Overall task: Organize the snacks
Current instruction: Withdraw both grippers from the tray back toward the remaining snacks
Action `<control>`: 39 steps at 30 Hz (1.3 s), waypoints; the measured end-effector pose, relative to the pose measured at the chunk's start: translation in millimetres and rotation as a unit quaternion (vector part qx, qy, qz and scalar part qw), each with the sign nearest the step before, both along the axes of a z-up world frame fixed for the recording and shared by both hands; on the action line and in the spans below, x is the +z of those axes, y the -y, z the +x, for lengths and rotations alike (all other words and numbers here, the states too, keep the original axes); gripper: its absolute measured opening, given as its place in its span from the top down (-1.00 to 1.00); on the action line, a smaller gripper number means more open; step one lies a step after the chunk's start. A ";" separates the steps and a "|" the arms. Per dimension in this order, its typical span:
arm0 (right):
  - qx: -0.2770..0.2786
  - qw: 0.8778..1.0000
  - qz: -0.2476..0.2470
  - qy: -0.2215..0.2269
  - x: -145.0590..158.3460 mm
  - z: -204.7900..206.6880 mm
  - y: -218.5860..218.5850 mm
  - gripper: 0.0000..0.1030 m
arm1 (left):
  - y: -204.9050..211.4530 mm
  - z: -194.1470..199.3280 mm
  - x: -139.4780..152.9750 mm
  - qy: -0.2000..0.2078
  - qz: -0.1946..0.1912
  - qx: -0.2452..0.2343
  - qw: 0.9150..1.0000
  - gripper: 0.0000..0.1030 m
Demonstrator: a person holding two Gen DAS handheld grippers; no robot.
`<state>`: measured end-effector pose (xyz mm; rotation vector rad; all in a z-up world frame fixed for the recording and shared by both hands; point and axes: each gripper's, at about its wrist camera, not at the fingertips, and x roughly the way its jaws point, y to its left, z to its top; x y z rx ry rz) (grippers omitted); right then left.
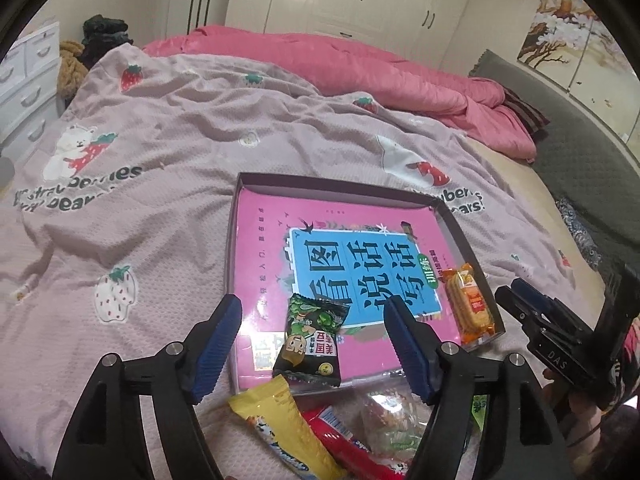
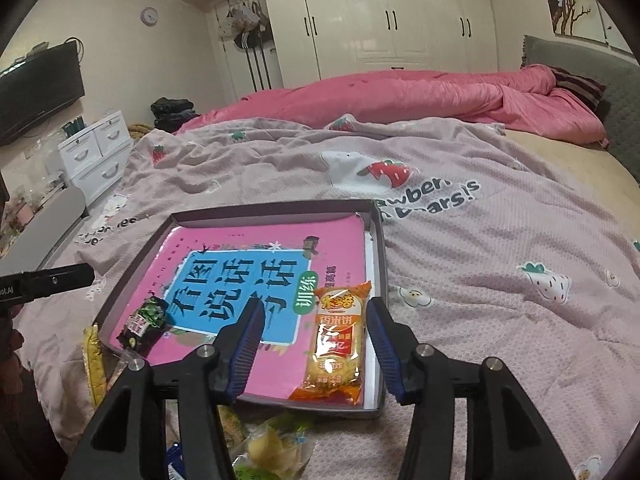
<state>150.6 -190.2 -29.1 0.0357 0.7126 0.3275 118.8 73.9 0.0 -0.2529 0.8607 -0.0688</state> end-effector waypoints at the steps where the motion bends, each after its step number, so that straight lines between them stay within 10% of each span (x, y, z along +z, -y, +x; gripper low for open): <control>1: 0.002 1.000 0.000 0.002 1.3 -1.4 -0.4 -0.08 | -0.5 -1.6 1.8 0.002 0.001 0.001 1.000 -0.47; 39: 0.032 0.999 0.000 0.038 30.3 -51.8 -14.3 -0.19 | -1.1 -46.7 20.0 0.005 0.029 -0.002 1.000 -0.51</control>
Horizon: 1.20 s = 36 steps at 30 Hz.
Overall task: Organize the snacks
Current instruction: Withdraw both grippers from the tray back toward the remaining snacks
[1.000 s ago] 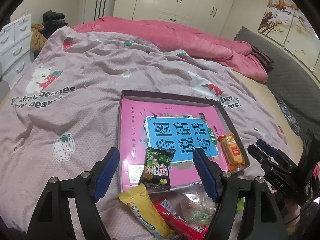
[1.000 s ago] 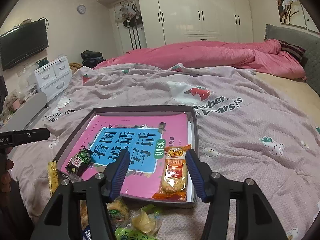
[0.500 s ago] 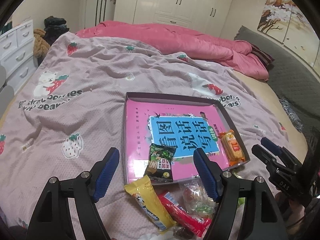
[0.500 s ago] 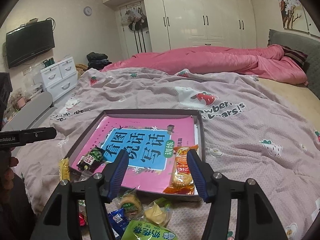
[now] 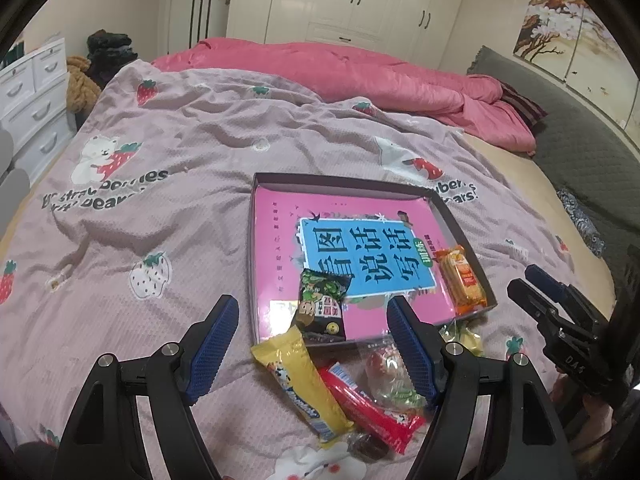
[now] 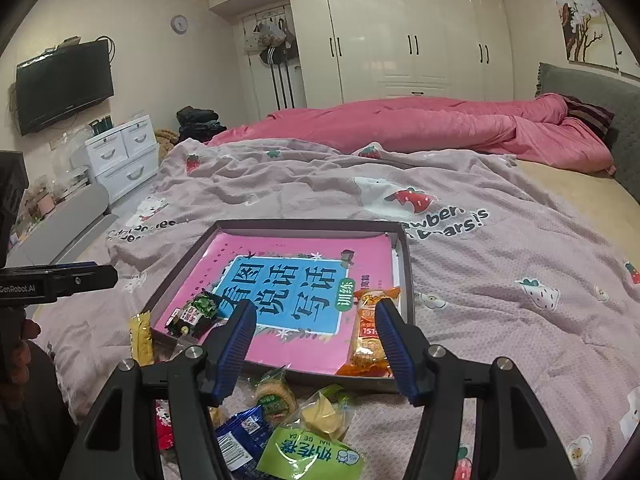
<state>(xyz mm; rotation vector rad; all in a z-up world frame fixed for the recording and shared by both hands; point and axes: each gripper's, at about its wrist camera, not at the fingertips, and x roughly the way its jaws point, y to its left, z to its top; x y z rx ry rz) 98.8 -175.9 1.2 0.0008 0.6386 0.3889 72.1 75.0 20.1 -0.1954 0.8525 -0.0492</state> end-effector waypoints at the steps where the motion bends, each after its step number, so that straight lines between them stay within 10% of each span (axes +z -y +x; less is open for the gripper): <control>1: 0.002 1.000 0.000 -0.001 0.2 -1.6 -0.7 -0.19 | 0.1 -0.8 -0.6 -0.002 0.000 0.000 1.000 -0.51; 36: 0.066 0.997 -0.015 -0.027 -7.9 -32.0 -39.5 -0.34 | -8.1 -16.8 -51.7 -0.106 -0.027 0.016 0.994 -0.52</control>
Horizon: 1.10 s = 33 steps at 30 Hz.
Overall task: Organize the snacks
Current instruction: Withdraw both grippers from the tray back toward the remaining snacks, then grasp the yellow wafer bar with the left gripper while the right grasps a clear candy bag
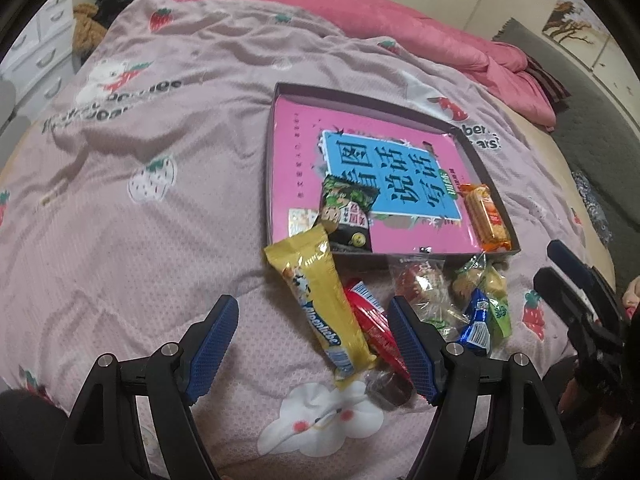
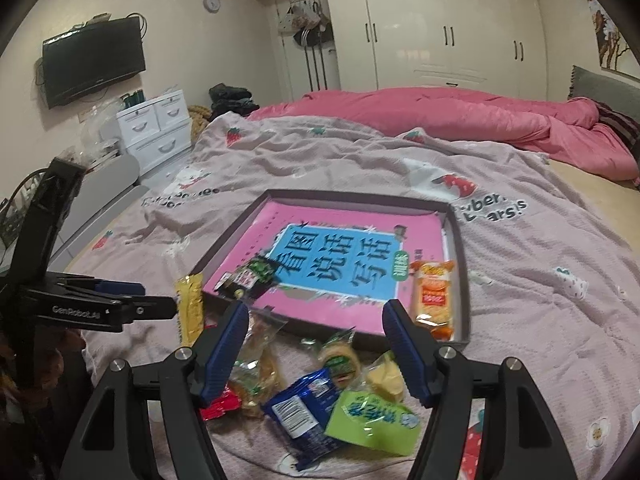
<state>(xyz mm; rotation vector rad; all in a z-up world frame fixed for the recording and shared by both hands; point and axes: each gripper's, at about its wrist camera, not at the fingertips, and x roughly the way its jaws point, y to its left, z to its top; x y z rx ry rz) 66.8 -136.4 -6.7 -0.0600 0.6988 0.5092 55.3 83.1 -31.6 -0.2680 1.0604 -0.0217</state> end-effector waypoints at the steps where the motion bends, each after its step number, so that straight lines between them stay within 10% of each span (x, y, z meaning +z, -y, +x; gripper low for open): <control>1: 0.004 1.000 -0.002 -0.001 -0.8 -1.0 -2.2 -0.34 | -0.6 0.8 -1.7 -0.003 -0.002 0.000 1.000 -0.52; 33: 0.067 0.995 -0.041 -0.066 -48.9 7.4 -63.4 -0.34 | -8.3 25.5 -46.5 -0.047 -0.065 0.019 0.997 -0.52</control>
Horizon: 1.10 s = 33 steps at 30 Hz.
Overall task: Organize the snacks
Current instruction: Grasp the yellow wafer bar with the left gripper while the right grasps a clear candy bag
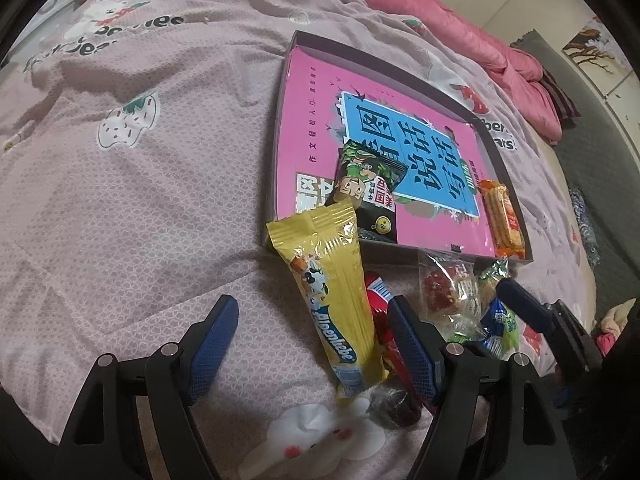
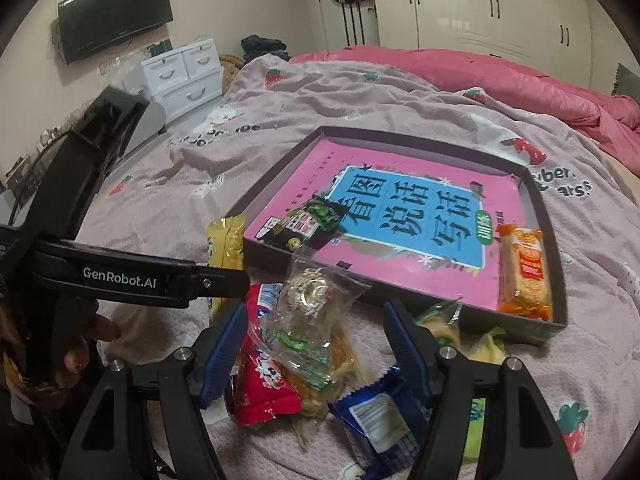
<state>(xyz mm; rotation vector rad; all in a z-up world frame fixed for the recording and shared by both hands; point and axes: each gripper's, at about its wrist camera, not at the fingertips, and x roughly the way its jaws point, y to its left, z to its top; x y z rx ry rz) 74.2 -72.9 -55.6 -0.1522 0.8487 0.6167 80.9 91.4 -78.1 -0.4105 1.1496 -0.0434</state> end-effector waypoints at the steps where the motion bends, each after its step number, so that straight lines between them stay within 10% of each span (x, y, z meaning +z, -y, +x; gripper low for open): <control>1: 0.002 1.000 -0.004 0.000 -1.3 0.0 -2.1 -0.34 | -0.5 0.7 -0.8 0.000 -0.002 0.001 1.000 -0.52; 14: -0.011 1.000 -0.011 -0.003 -10.0 12.8 -8.6 -0.32 | -2.6 3.7 -4.9 0.000 -0.014 0.008 1.000 -0.52; 24: 0.014 1.000 -0.018 0.009 -12.7 12.2 -16.8 0.26 | -1.7 4.6 -7.4 -0.002 -0.015 0.006 1.000 -0.34; 33: 0.016 1.000 0.000 0.010 -6.1 10.3 -8.0 0.28 | 4.3 5.7 -9.7 -0.003 -0.019 -0.001 1.000 -0.06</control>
